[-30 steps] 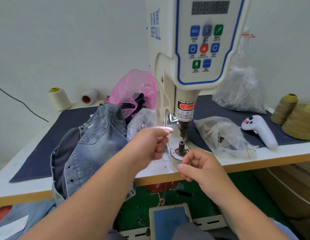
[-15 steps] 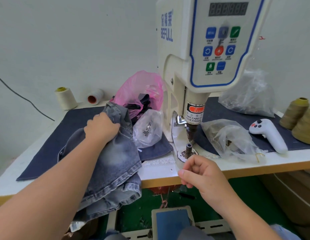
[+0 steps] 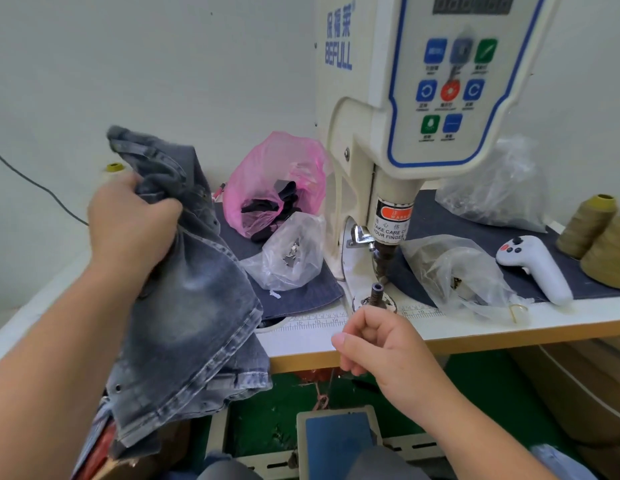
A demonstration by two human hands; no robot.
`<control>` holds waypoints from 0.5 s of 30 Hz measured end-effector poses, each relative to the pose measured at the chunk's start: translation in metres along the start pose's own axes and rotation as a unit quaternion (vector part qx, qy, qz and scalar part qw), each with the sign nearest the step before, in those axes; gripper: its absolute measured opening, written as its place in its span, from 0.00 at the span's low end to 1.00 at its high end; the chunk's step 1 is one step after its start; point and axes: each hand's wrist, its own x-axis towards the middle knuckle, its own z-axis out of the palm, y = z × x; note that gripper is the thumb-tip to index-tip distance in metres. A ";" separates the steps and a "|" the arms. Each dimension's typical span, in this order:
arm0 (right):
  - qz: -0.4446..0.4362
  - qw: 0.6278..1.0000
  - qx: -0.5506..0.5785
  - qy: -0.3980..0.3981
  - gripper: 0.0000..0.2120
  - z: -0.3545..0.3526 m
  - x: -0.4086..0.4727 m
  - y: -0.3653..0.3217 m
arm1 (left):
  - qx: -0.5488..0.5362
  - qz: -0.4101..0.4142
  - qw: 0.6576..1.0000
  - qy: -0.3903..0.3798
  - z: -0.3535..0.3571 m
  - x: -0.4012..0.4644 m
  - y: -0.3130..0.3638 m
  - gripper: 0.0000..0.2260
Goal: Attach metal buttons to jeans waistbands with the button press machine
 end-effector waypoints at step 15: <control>-0.057 0.958 0.281 -0.024 0.19 0.024 -0.005 -0.057 | -0.151 0.046 0.851 -0.501 -0.030 -0.097 0.102 0.18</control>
